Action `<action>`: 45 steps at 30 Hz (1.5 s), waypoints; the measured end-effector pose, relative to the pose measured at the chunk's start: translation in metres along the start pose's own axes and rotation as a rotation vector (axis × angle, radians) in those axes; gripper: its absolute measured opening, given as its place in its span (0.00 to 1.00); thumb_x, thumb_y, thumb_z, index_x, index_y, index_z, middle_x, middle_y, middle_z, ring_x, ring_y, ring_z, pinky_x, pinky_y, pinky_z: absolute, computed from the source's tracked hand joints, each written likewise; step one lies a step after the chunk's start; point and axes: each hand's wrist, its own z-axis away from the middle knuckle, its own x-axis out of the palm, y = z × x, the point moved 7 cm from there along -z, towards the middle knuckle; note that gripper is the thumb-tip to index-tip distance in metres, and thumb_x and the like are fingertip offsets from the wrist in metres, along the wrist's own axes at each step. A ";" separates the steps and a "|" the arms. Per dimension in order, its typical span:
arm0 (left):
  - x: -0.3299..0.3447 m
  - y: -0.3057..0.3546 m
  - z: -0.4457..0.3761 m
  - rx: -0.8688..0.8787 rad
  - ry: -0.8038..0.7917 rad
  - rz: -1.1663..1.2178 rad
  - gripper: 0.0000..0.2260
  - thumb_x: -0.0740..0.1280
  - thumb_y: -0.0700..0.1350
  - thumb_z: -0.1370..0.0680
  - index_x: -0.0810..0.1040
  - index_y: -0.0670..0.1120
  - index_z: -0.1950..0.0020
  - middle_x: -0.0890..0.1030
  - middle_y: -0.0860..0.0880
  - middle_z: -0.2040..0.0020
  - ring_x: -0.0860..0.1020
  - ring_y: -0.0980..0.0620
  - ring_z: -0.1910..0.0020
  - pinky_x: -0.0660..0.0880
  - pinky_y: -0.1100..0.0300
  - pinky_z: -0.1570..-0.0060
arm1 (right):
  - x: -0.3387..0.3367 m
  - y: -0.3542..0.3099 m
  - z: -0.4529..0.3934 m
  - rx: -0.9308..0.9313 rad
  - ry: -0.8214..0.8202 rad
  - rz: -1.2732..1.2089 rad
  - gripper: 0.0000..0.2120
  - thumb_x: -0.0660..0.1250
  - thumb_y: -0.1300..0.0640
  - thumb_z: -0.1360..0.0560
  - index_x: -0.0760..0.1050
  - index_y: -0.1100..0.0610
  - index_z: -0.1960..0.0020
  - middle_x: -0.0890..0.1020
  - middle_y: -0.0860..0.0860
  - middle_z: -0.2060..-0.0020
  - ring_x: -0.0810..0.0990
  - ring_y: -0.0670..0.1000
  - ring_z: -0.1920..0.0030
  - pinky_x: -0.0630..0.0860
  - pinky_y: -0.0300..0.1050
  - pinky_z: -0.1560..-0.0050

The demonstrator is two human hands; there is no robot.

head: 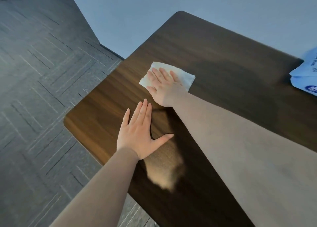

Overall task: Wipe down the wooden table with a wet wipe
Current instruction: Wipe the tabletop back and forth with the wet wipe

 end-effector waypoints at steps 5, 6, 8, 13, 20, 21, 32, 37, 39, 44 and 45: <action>0.000 0.002 0.001 0.009 -0.005 -0.010 0.49 0.38 0.79 0.34 0.41 0.48 0.23 0.40 0.51 0.23 0.39 0.52 0.24 0.41 0.48 0.25 | 0.002 0.005 0.012 -0.005 -0.001 -0.005 0.27 0.40 0.43 0.19 0.39 0.49 0.23 0.42 0.46 0.22 0.40 0.49 0.23 0.37 0.52 0.26; 0.000 0.002 0.001 0.013 -0.013 -0.015 0.49 0.38 0.78 0.35 0.41 0.48 0.23 0.41 0.51 0.23 0.40 0.52 0.24 0.41 0.48 0.25 | 0.003 0.008 0.021 0.000 -0.004 -0.020 0.27 0.40 0.43 0.19 0.39 0.49 0.23 0.42 0.46 0.22 0.40 0.49 0.23 0.37 0.52 0.25; 0.002 0.003 0.002 0.018 -0.034 -0.032 0.49 0.37 0.78 0.35 0.41 0.47 0.23 0.41 0.49 0.22 0.40 0.51 0.24 0.42 0.48 0.25 | 0.008 0.019 0.044 0.030 -0.017 -0.051 0.27 0.40 0.43 0.19 0.39 0.48 0.23 0.42 0.45 0.22 0.39 0.48 0.23 0.36 0.52 0.25; -0.002 0.016 0.005 0.127 -0.038 -0.139 0.44 0.35 0.73 0.29 0.43 0.44 0.23 0.45 0.47 0.22 0.43 0.51 0.24 0.42 0.52 0.26 | 0.016 0.066 0.126 0.199 -0.019 -0.125 0.27 0.39 0.42 0.19 0.38 0.47 0.23 0.41 0.45 0.22 0.38 0.48 0.24 0.35 0.51 0.25; 0.009 0.124 0.024 0.313 -0.025 -0.102 0.40 0.36 0.70 0.28 0.41 0.45 0.23 0.44 0.49 0.22 0.42 0.54 0.24 0.39 0.52 0.27 | 0.034 0.153 0.278 0.568 0.013 -0.218 0.26 0.38 0.43 0.19 0.35 0.46 0.24 0.39 0.44 0.23 0.36 0.47 0.24 0.32 0.48 0.28; 0.011 0.143 0.025 0.340 -0.026 -0.089 0.40 0.36 0.70 0.28 0.42 0.45 0.23 0.44 0.49 0.22 0.42 0.54 0.24 0.39 0.52 0.27 | 0.037 0.169 0.301 0.618 0.020 -0.224 0.26 0.38 0.43 0.19 0.35 0.46 0.24 0.38 0.44 0.23 0.36 0.46 0.24 0.32 0.48 0.28; 0.045 0.388 0.088 0.893 -0.129 -0.128 0.39 0.36 0.71 0.28 0.41 0.48 0.24 0.38 0.53 0.25 0.35 0.57 0.28 0.36 0.55 0.28 | 0.084 0.313 0.602 1.211 0.105 -0.346 0.26 0.38 0.44 0.19 0.36 0.48 0.24 0.39 0.46 0.23 0.37 0.47 0.24 0.37 0.50 0.26; 0.056 0.487 0.122 1.090 -0.155 -0.131 0.39 0.37 0.71 0.28 0.37 0.49 0.25 0.35 0.54 0.26 0.34 0.57 0.28 0.35 0.56 0.28 | 0.102 0.343 0.702 1.403 0.164 -0.370 0.27 0.40 0.43 0.19 0.40 0.49 0.23 0.43 0.47 0.22 0.41 0.49 0.23 0.39 0.51 0.25; 0.063 0.524 0.139 1.145 -0.162 -0.142 0.38 0.38 0.70 0.27 0.35 0.49 0.26 0.34 0.54 0.27 0.33 0.57 0.28 0.35 0.55 0.28 | 0.109 0.352 0.730 1.457 0.187 -0.394 0.27 0.40 0.43 0.19 0.40 0.49 0.23 0.43 0.47 0.22 0.41 0.49 0.23 0.39 0.52 0.25; 0.084 0.573 0.175 1.219 -0.167 -0.216 0.39 0.38 0.71 0.27 0.34 0.49 0.25 0.33 0.55 0.26 0.32 0.58 0.28 0.35 0.52 0.27 | 0.122 0.363 0.792 1.568 0.189 -0.412 0.27 0.38 0.43 0.19 0.39 0.49 0.23 0.42 0.47 0.22 0.40 0.49 0.23 0.38 0.52 0.25; 0.085 0.574 0.177 1.215 -0.150 -0.221 0.39 0.38 0.72 0.27 0.35 0.49 0.25 0.34 0.55 0.26 0.33 0.58 0.27 0.36 0.51 0.27 | 0.126 0.363 0.802 1.584 0.183 -0.407 0.27 0.38 0.43 0.19 0.38 0.49 0.23 0.42 0.47 0.22 0.39 0.49 0.23 0.38 0.52 0.25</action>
